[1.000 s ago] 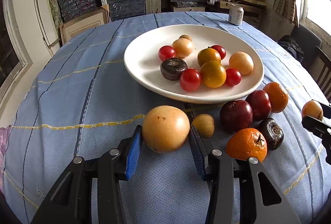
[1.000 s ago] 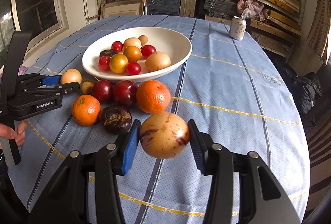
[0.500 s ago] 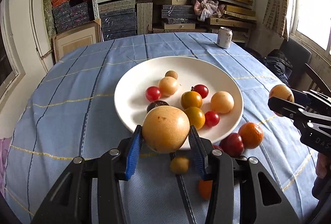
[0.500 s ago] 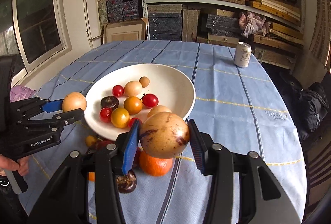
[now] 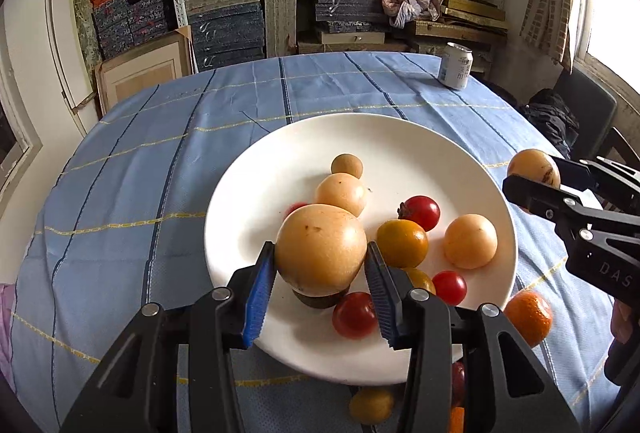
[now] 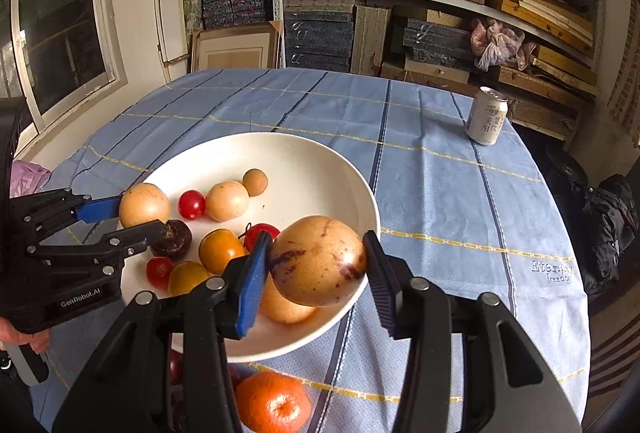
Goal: Organize fruits
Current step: 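Carry both large fruits onto the white plate and open both tools, then withdraw both open tools back over the remaining fruits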
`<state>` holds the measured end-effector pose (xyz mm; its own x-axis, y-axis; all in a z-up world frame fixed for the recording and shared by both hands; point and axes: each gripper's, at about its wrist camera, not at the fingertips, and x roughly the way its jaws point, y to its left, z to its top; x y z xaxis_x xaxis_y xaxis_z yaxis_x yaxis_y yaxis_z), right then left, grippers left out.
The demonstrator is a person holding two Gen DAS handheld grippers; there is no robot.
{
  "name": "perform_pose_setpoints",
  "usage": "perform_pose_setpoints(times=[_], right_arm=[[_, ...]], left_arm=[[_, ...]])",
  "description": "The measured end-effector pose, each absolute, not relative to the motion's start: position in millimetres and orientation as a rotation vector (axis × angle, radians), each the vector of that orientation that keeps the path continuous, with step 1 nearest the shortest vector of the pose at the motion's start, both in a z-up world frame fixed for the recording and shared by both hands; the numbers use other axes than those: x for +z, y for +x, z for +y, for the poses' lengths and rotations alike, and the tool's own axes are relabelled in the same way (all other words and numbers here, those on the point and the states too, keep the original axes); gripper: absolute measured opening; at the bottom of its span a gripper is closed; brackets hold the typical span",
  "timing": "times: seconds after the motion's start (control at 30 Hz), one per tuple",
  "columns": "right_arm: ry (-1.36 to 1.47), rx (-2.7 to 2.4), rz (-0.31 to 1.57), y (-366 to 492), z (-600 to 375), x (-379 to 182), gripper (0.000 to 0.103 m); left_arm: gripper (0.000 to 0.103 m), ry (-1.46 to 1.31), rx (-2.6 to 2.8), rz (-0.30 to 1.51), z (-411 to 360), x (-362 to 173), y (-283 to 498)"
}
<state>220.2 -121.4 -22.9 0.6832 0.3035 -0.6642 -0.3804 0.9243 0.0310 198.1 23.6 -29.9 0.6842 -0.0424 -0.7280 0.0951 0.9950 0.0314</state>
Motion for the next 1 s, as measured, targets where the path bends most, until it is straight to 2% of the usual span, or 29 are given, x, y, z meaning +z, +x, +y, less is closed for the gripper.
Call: perform_pose_setpoints(times=[0.47,0.5,0.53,0.57,0.6,0.67,1.0], right_arm=[[-0.147,0.424,0.772,238,-107,-49,0.046],[-0.15,0.417,0.759,236,-107,-47,0.048],[-0.152,0.398,0.736,234,-108,-44,0.065],[-0.155,0.381,0.714,232,-109,-41,0.083],[-0.154,0.358,0.686,230,-111,-37,0.088],[-0.145,0.35,0.666,227,-117,-29,0.092],[-0.162,0.34,0.628,215,-118,-18,0.096]], left_arm=[[0.046,0.102,-0.077,0.813,24,-40,207],[0.053,0.101,-0.074,0.8,24,-38,206],[0.064,0.106,-0.066,0.784,24,-36,205],[0.087,0.116,-0.057,0.767,24,-32,204],[0.095,0.14,-0.025,0.744,23,-29,202],[0.099,0.175,-0.016,0.718,22,-24,199],[0.099,0.164,-0.026,0.768,21,-28,202]])
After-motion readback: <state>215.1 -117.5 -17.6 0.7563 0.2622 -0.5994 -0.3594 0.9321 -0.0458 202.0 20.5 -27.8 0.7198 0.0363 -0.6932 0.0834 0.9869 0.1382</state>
